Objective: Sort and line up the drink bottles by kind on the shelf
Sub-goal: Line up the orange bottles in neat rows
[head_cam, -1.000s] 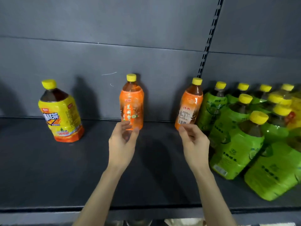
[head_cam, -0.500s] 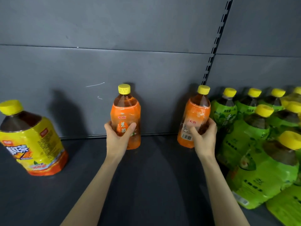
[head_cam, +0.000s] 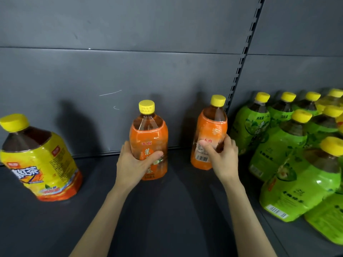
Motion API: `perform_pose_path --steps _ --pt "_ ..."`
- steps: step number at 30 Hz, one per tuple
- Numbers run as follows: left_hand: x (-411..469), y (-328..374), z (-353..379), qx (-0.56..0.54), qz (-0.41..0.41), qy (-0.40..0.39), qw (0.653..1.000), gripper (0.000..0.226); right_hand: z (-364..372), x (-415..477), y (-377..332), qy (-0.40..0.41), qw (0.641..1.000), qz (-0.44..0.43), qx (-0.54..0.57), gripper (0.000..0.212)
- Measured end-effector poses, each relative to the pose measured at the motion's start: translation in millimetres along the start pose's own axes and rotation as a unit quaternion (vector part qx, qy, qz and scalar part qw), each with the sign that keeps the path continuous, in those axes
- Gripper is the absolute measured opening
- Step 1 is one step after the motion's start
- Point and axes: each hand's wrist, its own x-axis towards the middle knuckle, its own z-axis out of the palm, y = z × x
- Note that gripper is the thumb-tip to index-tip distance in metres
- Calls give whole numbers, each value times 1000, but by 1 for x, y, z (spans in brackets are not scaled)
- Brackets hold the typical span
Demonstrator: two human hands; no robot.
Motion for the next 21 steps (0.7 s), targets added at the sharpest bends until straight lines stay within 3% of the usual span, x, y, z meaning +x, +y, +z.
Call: perform_pose_path --steps 6,11,15,21 --pt "-38 -4 -17 -9 1 -34 999 104 10 -56 -14 -34 998 3 55 110" --pt "-61 -9 -30 -65 11 -66 996 92 10 -81 -27 -134 981 20 136 90" --pt "-76 -10 -36 -120 17 -88 989 98 6 -94 -38 -169 963 35 207 101" --pt "-97 0 -34 -183 22 -68 981 81 -3 -127 -44 -134 951 28 278 91"
